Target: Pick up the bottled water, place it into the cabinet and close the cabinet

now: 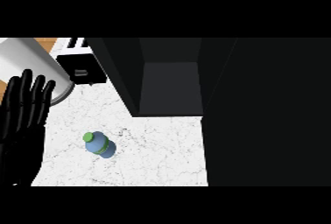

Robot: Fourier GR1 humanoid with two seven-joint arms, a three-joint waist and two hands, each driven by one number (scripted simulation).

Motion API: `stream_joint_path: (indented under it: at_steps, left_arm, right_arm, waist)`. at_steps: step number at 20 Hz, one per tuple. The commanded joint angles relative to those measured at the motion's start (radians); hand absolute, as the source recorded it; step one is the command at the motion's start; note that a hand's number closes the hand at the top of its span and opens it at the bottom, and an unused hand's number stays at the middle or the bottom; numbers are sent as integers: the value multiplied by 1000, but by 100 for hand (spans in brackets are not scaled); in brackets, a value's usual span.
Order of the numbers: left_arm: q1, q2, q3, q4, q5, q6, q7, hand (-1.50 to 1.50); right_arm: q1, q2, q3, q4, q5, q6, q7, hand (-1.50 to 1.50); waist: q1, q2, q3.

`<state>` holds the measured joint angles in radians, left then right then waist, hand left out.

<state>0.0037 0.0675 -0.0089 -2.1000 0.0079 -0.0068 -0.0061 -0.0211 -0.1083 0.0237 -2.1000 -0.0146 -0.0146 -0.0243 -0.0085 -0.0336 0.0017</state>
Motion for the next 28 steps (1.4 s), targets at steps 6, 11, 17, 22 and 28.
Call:
stream_joint_path:
  at_steps: [6, 11, 17, 22, 28]
  left_arm:
    - [-49, 184, 20, 48, 340, -379, -33, -150]
    - [105, 258, 57, 51, 529, -435, 187, -150]
    - [140, 321, 170, -43, 688, -449, 279, -150]
    - [216, 281, 163, -113, 615, -446, 293, -150]
    - [313, 218, 159, -43, 499, -555, 207, -150]
  right_arm:
    - [51, 4, 1, -88, -80, 39, 22, -150]
    - [272, -14, 74, -178, -205, 117, 189, -150]
    - [410, 11, 136, -371, -170, 89, 271, -150]
    - [557, 16, 112, -443, -200, 156, 227, -150]
    - [606, 9, 137, -446, -203, 180, 195, -150]
  waist:
    - [-6, 33, -4]
    - [0, 28, -2]
    - [6, 31, -2]
    - [3, 30, -2]
    - [3, 30, -2]
